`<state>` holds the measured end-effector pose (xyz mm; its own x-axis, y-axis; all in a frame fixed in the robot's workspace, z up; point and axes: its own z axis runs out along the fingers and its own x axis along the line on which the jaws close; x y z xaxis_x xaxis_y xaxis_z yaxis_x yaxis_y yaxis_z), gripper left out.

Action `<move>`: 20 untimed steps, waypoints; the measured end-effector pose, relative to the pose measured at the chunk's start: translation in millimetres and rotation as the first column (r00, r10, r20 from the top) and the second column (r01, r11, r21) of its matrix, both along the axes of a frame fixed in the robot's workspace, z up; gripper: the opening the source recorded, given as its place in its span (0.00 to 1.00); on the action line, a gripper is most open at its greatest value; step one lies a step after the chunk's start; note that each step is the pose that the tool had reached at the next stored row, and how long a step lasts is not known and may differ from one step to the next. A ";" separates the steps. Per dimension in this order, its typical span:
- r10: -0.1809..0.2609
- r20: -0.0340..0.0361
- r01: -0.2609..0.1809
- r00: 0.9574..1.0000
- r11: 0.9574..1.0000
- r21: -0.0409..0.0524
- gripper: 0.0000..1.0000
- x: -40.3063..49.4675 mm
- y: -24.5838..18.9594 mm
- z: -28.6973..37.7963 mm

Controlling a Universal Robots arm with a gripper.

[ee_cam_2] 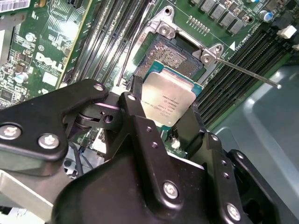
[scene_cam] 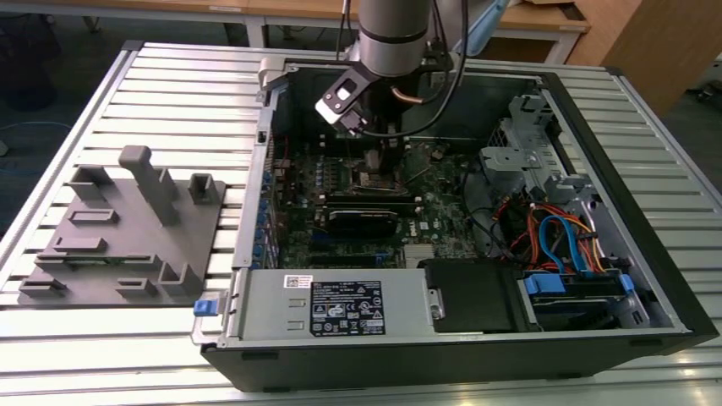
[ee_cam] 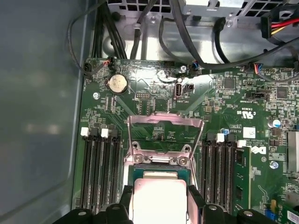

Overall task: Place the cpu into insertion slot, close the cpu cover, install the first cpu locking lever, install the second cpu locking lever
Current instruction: 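Place the cpu into insertion slot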

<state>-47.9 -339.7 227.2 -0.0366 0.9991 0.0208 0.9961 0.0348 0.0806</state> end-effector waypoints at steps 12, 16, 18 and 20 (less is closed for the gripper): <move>0.000 0.000 0.000 1.000 1.000 0.000 0.54 -2.7 -0.3 -13.0; 0.000 0.000 0.000 1.000 1.000 0.000 0.54 -3.2 -0.9 -16.1; 0.000 0.000 0.000 1.000 1.000 0.000 0.54 -3.6 -0.9 -18.0; 0.000 0.000 0.000 1.000 1.000 0.000 0.54 -4.4 -0.9 -20.0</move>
<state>-52.2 -340.7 207.2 -0.0363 0.9991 0.0209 0.9961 0.0346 0.0806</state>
